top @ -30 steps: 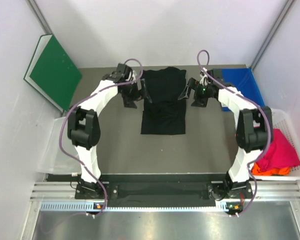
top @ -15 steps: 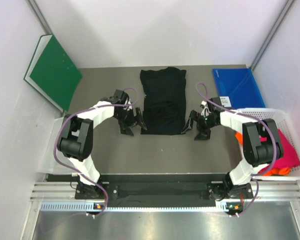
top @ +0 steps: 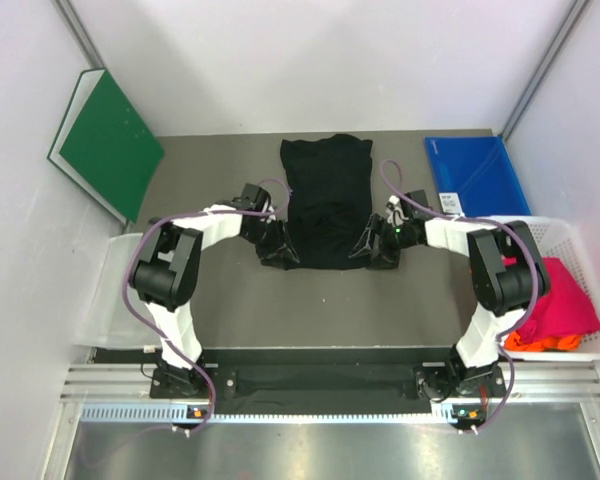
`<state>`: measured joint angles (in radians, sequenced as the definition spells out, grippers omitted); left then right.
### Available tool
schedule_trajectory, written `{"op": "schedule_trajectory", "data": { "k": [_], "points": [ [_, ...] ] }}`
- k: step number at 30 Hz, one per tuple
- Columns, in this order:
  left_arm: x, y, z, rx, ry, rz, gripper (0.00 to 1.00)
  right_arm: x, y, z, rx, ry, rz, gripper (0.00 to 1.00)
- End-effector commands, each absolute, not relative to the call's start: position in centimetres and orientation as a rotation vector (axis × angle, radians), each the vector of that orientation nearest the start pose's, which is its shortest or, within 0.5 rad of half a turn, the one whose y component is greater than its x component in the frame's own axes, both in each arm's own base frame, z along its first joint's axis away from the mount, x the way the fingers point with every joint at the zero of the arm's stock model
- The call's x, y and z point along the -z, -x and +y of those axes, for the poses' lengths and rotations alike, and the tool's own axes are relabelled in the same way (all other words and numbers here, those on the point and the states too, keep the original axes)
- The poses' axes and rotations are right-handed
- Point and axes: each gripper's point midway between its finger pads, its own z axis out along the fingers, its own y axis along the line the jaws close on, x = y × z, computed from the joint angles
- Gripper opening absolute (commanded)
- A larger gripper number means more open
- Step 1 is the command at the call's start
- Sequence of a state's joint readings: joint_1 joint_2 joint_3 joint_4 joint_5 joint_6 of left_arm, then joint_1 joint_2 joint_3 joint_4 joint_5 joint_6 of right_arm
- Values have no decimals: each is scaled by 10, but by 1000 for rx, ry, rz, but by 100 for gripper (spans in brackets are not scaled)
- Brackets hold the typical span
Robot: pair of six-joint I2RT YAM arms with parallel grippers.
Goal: Fold and stack the t-shirts
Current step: Grab one side of the 2/3 rectangular tshirt with both arms
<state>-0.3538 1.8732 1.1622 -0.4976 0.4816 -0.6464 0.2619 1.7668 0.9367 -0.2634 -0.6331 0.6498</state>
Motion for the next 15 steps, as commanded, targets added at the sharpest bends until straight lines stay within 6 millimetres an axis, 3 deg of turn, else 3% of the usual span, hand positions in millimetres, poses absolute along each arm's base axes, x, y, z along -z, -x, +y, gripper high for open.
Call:
{"op": "schedule_trajectory", "data": {
  "k": [1, 2, 4, 10, 15],
  "points": [
    [-30, -330, -239, 910, 293, 2874, 23, -28, -326, 229, -1062, -270, 2746, 38],
    [-28, -332, -240, 909, 297, 2878, 2, -26, -323, 230, -1046, -266, 2770, 26],
    [-28, -338, -240, 876, 299, 2883, 0, -26, -323, 230, -1010, -268, 2771, 3],
    [-61, -352, -236, 836, 252, 2823, 0, -52, -314, 217, -919, -231, 2730, 0],
    [-80, -342, -229, 805, 238, 2812, 0, -74, -299, 210, -911, -166, 2711, 0]
  ]
}}
